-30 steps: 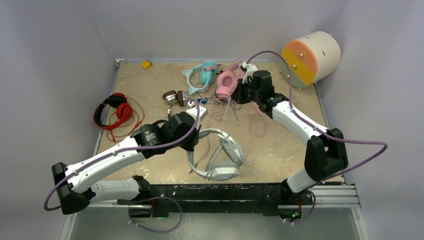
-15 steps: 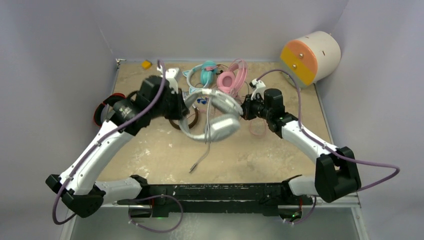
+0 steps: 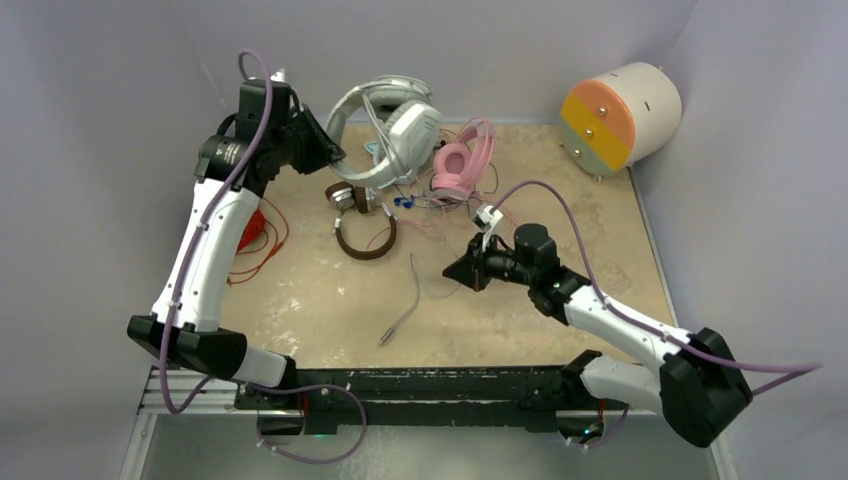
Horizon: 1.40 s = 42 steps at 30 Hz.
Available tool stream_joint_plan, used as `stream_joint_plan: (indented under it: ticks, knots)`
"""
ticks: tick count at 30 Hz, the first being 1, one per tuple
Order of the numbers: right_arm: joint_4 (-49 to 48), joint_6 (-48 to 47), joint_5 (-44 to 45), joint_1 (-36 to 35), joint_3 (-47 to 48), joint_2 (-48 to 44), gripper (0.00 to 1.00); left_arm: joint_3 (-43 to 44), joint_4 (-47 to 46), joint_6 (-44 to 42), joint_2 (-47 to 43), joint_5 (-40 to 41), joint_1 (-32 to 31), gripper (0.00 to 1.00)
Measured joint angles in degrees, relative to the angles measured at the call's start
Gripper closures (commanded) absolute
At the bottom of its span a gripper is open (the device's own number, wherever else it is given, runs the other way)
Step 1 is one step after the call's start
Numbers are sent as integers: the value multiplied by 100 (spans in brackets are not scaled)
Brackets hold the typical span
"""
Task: Wrap the headphones
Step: Wrap the headphones cable around the headphones.
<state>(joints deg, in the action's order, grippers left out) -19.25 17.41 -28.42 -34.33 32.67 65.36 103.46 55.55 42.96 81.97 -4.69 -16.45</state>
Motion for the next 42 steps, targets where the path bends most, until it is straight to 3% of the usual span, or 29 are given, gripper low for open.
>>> stream_joint_plan:
  ticks: [5,13,19,28,32,36,42]
  knots:
    - [35,68,-140,-306,-426,-732,100,37,15,566,271,160,588,100]
    - [1054,55,-310,-542,-243,-1873,100,232,455,1067,533,1821,680,100]
    - [2516,-118,-417,-542,929,-2269,100,83,579,1091,533,3038,684,100]
    - [4457,-542,-297,-542,3034,-2258,100,-310,800,944,590,3744,669,100]
    - [5010,-664,122,-542,3871,-2133,100,-721,584,551,551,3891,435,100]
    - [5333,-796,341,-542,4452,-1808,100,-1875,-293,-431,238,4159,-356,100]
    - [5482,-990,330,-549,5042,-1128,100,-3307,-1473,-2098,-645,3233,-905,100]
